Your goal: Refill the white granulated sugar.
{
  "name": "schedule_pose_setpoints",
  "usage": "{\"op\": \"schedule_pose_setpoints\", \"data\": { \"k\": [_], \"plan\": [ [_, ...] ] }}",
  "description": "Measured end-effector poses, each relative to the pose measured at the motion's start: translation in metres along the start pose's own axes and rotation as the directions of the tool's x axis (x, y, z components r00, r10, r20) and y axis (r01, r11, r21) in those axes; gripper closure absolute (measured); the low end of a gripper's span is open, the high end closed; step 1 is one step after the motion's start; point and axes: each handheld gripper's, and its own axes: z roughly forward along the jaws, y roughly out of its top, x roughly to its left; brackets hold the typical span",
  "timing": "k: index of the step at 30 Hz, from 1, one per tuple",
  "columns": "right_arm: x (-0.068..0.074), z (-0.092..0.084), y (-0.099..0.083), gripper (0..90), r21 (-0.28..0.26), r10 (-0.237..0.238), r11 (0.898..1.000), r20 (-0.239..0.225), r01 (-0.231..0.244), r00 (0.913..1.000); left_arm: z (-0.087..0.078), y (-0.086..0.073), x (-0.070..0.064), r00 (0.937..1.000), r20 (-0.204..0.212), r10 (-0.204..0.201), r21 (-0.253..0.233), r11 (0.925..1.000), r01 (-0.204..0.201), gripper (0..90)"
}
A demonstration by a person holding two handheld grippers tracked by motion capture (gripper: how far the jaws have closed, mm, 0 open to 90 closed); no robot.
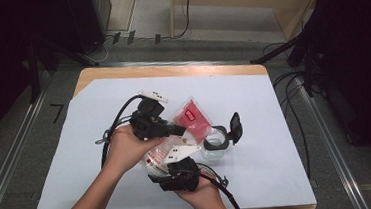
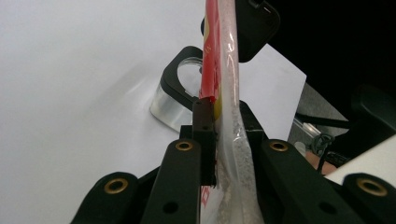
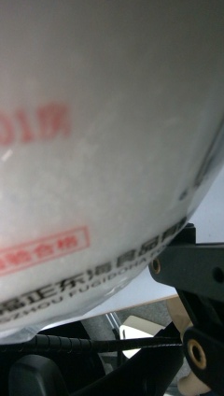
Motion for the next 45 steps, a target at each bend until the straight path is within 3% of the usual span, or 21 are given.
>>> {"op": "schedule_pose_setpoints", "data": {
  "k": [2, 3, 6, 11, 17, 23, 27, 29, 31, 33, 36, 41, 43, 45],
  "plan": [
    [0.0, 0.0, 0.001, 52.9, 0.002, -0.004, 1.0, 0.001, 0.004, 1.0, -0.002, 0.006, 0.0, 1.0, -0.002, -0.002, 0.018, 0.9998, 0.002, 83.1],
    [0.001, -0.002, 0.004, 51.8, 0.001, -0.015, 1.0, 0.013, 0.015, 0.9998, -0.002, 0.009, 0.001, 0.9998, 0.016, -0.012, 0.012, 0.9999, 0.012, 83.1],
    [0.002, -0.004, 0.011, 53.8, -0.005, -0.017, 1.0, 0.021, 0.017, 0.9996, -0.005, 0.018, 0.001, 0.9997, 0.004, -0.025, 0.039, 0.9989, 0.025, 82.8],
    [-0.002, -0.008, 0.015, 59.1, -0.026, -0.009, 1.0, 0.026, 0.009, 0.9996, -0.005, 0.019, 0.001, 0.9993, 0.024, -0.031, 0.018, 0.9994, 0.03, 81.4],
    [-0.004, -0.007, 0.011, 59.3, -0.044, 0.037, 0.998, -0.026, -0.038, 0.999, 0.003, 0.018, 0.001, 0.9997, 0.023, -0.003, 0.034, 0.9994, 0.003, 79.2],
    [-0.004, -0.011, 0.01, 59.2, -0.063, 0.064, 0.996, -0.063, -0.068, 0.996, 0.005, 0.016, 0.001, 0.9984, 0.055, 0.015, 0.02, 0.9997, -0.016, 74.5],
    [-0.006, -0.013, 0.01, 59.4, -0.068, 0.069, 0.995, -0.073, -0.074, 0.9949, 0.009, 0.015, 0.003, 0.9971, 0.075, -0.013, 0.057, 0.9983, 0.009, 66.8],
    [-0.008, -0.013, 0.01, 59.5, -0.071, 0.067, 0.995, -0.074, -0.073, 0.9949, 0.009, 0.015, 0.002, 0.9975, 0.068, -0.016, 0.062, 0.998, 0.011, 65.2],
    [-0.008, -0.014, 0.01, 59.3, -0.073, 0.065, 0.995, -0.075, -0.071, 0.9951, 0.009, 0.015, 0.002, 0.9968, 0.067, -0.044, 0.067, 0.997, 0.04, 66.8],
    [-0.006, -0.014, 0.01, 58.7, -0.069, 0.042, 0.997, -0.058, -0.046, 0.9975, 0.009, 0.016, 0.002, 0.9959, 0.047, -0.077, 0.081, 0.994, 0.074, 70.5],
    [-0.001, -0.012, 0.01, 55.8, -0.058, 0.011, 0.998, -0.027, -0.013, 0.9996, 0.01, 0.016, 0.002, 0.9954, 0.029, -0.092, 0.085, 0.9924, 0.089, 74.5],
    [-0.002, -0.01, 0.01, 59.0, -0.047, 0.05, 0.998, -0.003, -0.05, 0.9987, 0.014, 0.016, 0.001, 0.9956, 0.012, -0.093, 0.082, 0.9924, 0.092, 75.0],
    [-0.005, -0.009, 0.008, 59.7, -0.044, 0.084, 0.995, -0.023, -0.085, 0.9962, 0.016, 0.016, 0.0, 0.996, 0.01, -0.089, 0.084, 0.9926, 0.087, 73.6],
    [-0.005, -0.009, 0.008, 59.7, -0.045, 0.085, 0.995, -0.025, -0.087, 0.996, 0.016, 0.015, 0.0, 0.9963, 0.014, -0.085, 0.083, 0.9931, 0.083, 73.2]
  ]
}}
